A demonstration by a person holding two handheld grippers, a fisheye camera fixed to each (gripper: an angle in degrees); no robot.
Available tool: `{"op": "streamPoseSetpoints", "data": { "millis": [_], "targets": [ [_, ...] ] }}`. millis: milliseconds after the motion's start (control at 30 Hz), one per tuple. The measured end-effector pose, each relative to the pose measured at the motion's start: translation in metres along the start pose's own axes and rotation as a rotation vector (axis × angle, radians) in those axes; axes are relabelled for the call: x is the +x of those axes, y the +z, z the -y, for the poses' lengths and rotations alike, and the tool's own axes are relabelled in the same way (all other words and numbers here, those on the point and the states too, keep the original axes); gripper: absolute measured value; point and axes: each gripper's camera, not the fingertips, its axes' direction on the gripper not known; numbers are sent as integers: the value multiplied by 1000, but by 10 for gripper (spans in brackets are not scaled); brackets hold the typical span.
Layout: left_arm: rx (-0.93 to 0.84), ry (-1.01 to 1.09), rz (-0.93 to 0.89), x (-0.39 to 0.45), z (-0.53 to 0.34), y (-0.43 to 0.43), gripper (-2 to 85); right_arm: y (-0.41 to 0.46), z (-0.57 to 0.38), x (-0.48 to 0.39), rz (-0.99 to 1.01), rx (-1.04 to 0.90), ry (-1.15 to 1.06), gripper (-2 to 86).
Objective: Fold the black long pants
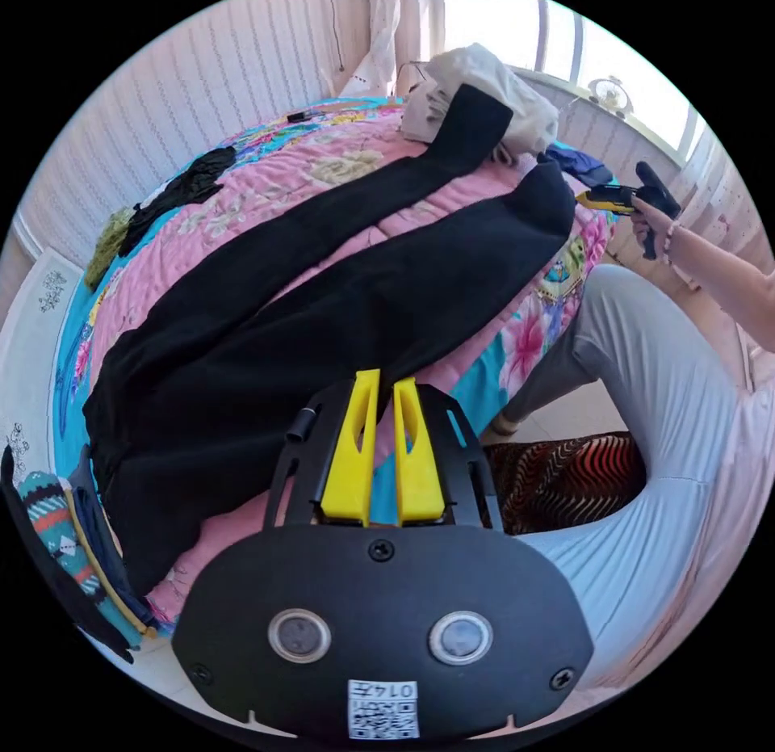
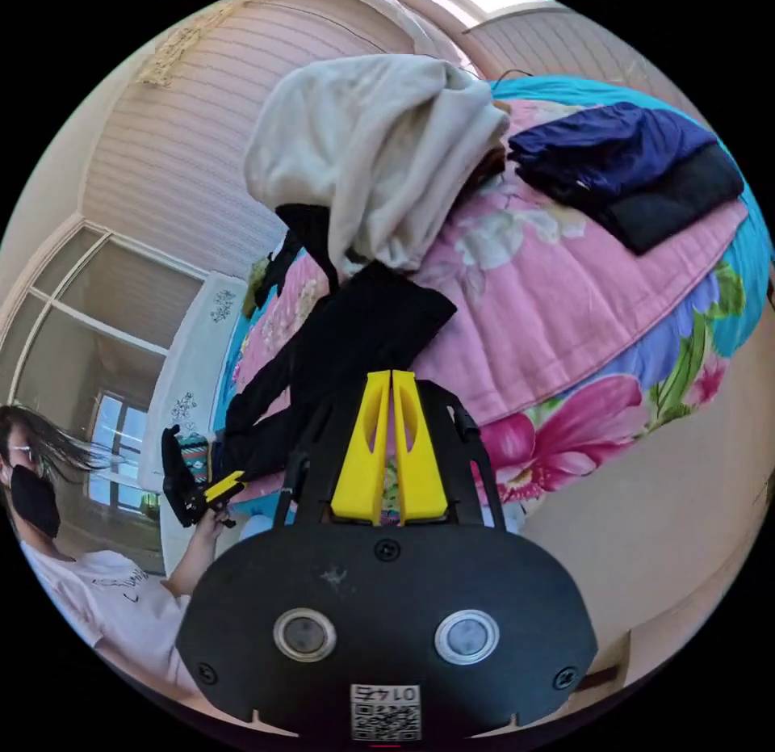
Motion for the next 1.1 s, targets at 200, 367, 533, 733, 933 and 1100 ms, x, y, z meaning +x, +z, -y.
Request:
{"op": "streamPoseSetpoints", "data": {
  "millis": [200,367,533,733,933,1100],
  "targets": [
    [117,-133,-40,-15,-24,-20,51,-6,-24,37,85,76,184,19],
    [152,-199,-76,-33,-45,-37,55,-36,-22,20,64,226,110,66],
    [99,-233,-65,-49,-43,-30,52,4,20,-41,-137,25,-134,93],
    [91,-324,-176,-87,-61,-25,53,24,37,13,-291,22,133,64],
    [97,-282,-154,-110,-70,-40,56,-12,35,27,-173,93,121,8],
    [130,-329,-212,-144,-87,-53,61,-6,27,54,-138,74,205,10]
  ]
}}
